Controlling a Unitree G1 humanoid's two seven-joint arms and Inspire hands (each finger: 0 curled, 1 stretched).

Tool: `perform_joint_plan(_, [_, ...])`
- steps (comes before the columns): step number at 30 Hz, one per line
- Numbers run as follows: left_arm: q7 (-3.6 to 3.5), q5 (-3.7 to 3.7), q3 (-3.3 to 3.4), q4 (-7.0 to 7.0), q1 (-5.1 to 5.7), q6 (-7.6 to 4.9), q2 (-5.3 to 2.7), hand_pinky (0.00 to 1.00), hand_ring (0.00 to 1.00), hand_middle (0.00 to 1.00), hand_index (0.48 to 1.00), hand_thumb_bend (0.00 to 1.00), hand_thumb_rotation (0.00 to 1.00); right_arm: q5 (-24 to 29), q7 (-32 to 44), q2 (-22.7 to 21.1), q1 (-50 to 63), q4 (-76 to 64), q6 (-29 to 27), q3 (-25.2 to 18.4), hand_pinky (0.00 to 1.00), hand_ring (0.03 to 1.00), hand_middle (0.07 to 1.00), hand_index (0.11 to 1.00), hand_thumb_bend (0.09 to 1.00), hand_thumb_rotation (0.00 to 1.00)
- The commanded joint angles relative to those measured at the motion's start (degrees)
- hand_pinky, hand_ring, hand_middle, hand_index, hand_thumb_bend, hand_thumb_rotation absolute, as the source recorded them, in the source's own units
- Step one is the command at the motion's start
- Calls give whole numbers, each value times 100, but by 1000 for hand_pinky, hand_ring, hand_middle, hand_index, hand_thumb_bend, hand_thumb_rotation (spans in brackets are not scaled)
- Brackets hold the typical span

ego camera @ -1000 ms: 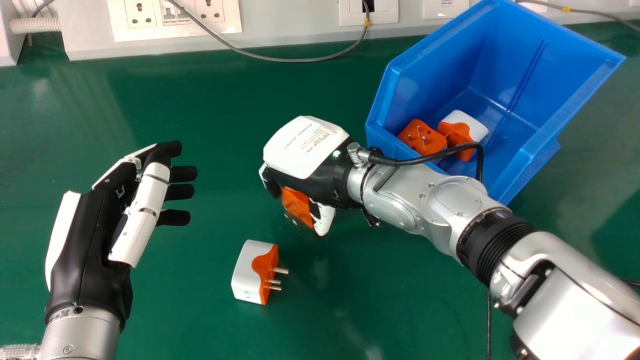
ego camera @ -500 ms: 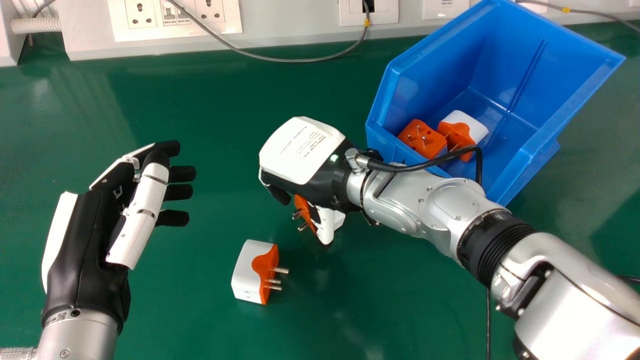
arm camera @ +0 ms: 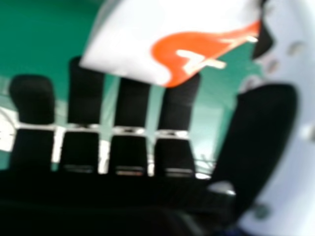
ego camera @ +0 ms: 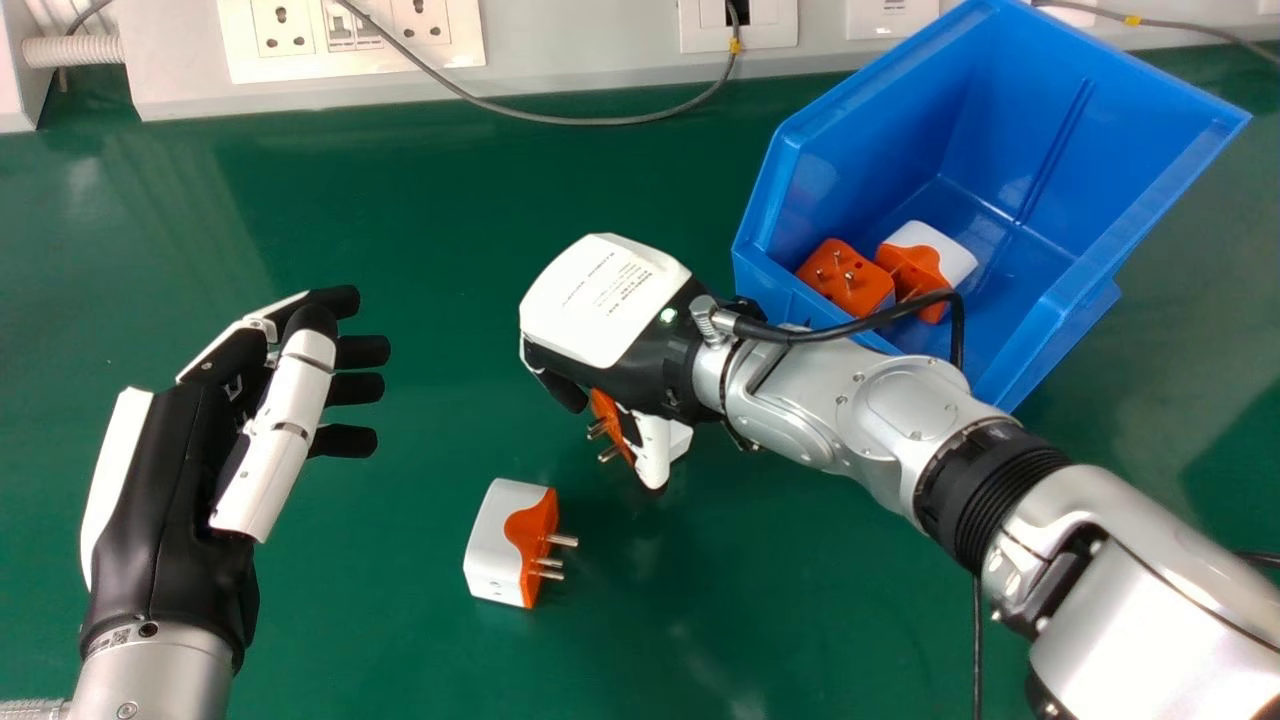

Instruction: Pick all objects and put in blue box

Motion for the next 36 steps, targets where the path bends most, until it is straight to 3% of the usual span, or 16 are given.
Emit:
perform_joint_plan(1, [8,-1,32,-181,26,-42,-13,583,689,697,756,276,742,72,52,-33,14,-88,71,-63,209,249,457,471,535,0])
perform_joint_plan(13, [-1,-22,45,-267,61,27,-13,588,688,695,755,274,740,103,145,-108,100,-259,131,-99,189,232,453,469,533,0])
perform_joint_plan(28, [-22,-46,80,-276,44,64,-1,590,689,695,755,278,739,697,199,-215,275,-593,-193,-662,156,195,464,468,529,0])
perform_joint_plan(36, [-41,-58,113,-243,18,60,3,591,690,695,755,276,739,571,171,-316,313,-696,-195,-609,128,163,460,469,527,0])
